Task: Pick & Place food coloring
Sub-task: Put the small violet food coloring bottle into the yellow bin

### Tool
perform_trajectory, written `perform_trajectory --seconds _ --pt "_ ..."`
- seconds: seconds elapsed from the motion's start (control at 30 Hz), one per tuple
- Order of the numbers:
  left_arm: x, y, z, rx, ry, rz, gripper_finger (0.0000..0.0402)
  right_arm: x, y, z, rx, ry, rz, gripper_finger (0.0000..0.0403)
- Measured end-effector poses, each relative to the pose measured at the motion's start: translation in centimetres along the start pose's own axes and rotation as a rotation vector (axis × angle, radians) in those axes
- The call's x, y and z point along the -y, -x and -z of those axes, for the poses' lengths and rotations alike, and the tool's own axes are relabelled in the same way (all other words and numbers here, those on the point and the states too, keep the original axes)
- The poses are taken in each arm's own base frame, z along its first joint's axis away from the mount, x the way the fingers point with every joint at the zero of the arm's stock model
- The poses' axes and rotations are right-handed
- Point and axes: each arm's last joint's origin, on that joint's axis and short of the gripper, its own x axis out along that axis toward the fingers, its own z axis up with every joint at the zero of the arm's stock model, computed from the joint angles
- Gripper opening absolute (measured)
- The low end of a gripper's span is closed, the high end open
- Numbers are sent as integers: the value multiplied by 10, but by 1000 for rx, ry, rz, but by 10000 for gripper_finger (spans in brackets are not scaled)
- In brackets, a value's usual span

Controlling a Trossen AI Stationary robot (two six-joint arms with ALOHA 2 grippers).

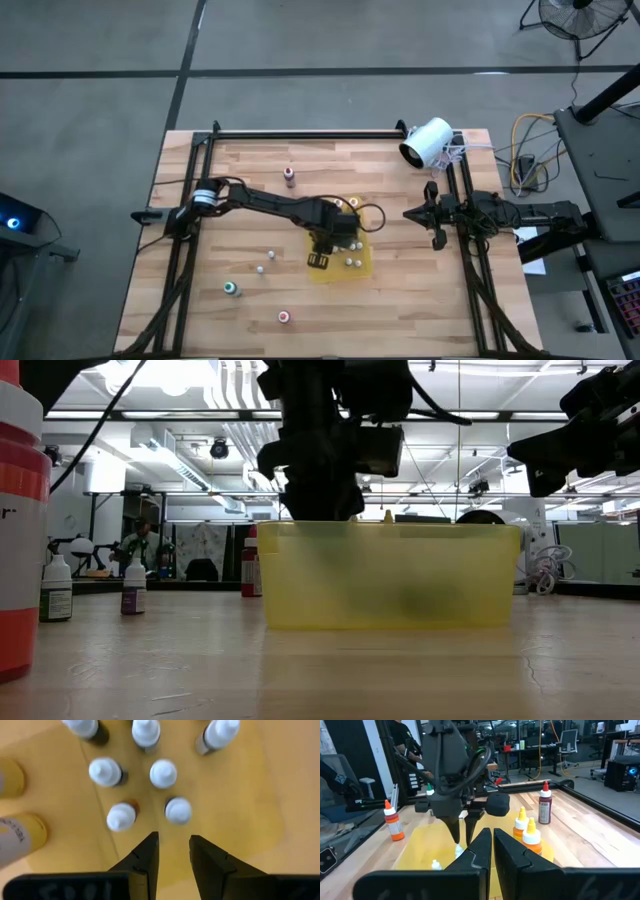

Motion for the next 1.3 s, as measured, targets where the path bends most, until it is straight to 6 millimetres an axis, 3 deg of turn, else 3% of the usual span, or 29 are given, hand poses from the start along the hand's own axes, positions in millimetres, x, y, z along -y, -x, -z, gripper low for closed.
perform_trajectory --seconds 0.17,0.73,1.0,1.3 --pt "-1 9 4 -19 8 0 83 0 0 0 0 0 0 13" --pt "11 77 21 36 -5 4 83 0 0 0 1 -2 0 13" --pt "29 94 61 36 -26 11 83 0 0 0 -1 0 0 13" --pt "56 99 112 38 -48 33 83 0 0 0 1 0 1 13"
